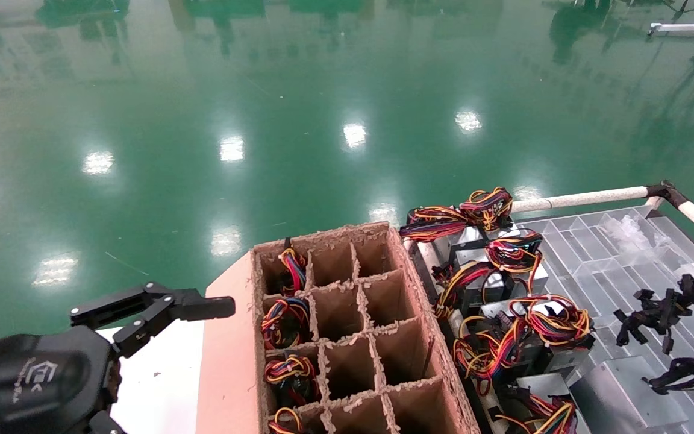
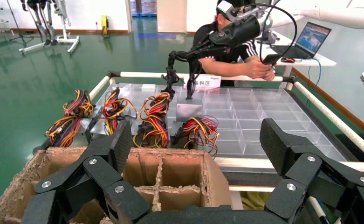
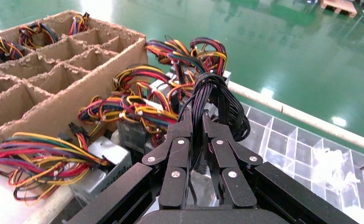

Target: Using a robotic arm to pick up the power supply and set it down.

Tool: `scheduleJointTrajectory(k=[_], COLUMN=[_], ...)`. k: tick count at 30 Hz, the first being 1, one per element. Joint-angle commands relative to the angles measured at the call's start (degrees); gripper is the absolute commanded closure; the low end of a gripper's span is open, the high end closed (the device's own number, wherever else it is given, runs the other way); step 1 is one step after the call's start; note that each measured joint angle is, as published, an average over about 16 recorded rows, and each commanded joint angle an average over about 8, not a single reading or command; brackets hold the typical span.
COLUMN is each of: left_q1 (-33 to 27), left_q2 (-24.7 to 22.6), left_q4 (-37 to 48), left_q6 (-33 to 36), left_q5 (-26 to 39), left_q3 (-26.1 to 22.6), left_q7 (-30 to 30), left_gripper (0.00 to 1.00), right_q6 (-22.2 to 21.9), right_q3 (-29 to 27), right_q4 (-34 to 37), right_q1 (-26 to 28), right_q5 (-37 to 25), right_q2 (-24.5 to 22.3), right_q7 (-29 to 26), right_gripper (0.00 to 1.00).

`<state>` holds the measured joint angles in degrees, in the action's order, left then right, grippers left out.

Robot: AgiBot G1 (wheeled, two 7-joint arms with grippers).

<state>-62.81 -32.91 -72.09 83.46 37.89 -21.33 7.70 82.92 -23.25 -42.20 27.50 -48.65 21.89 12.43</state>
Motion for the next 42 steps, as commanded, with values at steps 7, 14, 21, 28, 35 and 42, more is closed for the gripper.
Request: scheduleJointTrajectory(k=[7,14,21,28,35,42], left_q1=[0.0,0.01,0.01,0.01,0.01,0.01], left_q2=[0.0,0.0,0.0,0.0,0.0,0.01], left_q4=[0.0,0.01,0.02,0.01,0.02,0.03], left_q6=[0.0,-0.01,-0.01,-0.01,-0.01,-0.02], left_q5=[0.0,0.0,-0.01,-0.01,-0.01,-0.01], left_q3=[0.0,0.0,0.0,0.0,0.0,0.0], left_q7=[0.0,0.0,-0.01,-0.01,-0.01,-0.01], left_gripper=[0.0,0.0,0.0,0.0,0.0,0.0], right_q6=[-0.48,-1.78,-2.14,-1.93,-1.66,-1.48], right_q3=[1.25,3.01,3.47,3.13,3.51,5.66], right_q4=[-0.28,-2.11,-2.47,-2.24,-3.54,-6.61], right_q1=[0.97,2.22,2.6,2.34,2.94,4.99], right_q5=[-0.71,-2.05,-2.36,-2.12,-1.81,-1.55], right_q2=[1.06,1.61,1.76,1.71,2.24,3.33], right_q7=[0.14,-0.96,-1.22,-1.0,-1.47,-3.26], right_gripper=[0.81,0.0,0.0,0.0,0.0,0.0])
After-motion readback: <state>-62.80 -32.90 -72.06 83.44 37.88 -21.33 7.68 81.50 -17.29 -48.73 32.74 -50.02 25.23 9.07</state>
